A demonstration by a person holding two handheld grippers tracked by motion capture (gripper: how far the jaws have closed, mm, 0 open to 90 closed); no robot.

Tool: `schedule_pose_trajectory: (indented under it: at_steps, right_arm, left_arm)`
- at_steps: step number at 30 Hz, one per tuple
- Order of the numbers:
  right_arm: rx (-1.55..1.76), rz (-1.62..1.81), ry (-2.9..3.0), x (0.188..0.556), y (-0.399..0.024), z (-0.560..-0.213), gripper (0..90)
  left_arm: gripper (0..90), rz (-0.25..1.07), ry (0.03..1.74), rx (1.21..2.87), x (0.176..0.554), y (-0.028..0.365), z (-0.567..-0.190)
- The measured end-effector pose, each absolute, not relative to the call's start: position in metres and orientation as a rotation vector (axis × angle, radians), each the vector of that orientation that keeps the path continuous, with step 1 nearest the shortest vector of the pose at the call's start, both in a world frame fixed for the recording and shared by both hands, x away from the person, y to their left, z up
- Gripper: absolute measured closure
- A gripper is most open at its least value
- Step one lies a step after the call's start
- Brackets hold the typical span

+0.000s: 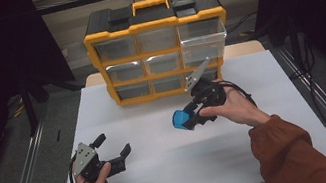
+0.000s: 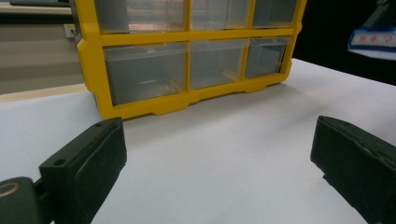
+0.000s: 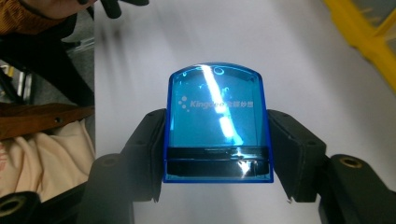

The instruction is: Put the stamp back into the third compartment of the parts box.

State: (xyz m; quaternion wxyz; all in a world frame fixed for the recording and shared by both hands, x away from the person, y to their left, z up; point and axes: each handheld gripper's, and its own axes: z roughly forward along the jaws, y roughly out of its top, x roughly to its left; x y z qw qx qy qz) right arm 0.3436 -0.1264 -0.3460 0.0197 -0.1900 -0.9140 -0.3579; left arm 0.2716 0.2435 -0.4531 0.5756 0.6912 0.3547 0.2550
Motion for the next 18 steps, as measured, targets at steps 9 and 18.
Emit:
schedule_pose_trajectory:
  at_steps: [9,18]
  right_arm:
    - [-0.615,-1.128,-2.835,0.349,-0.13,-0.326,41.5]
    - [-0.607,-1.147,-2.869,0.352,-0.134,-0.302,41.5]
  left_arm:
    - [3.7,0.589,0.83,1.614,0.271,0.244,-0.453]
    - [3.7,0.592,0.835,1.613,0.271,0.243,-0.453]
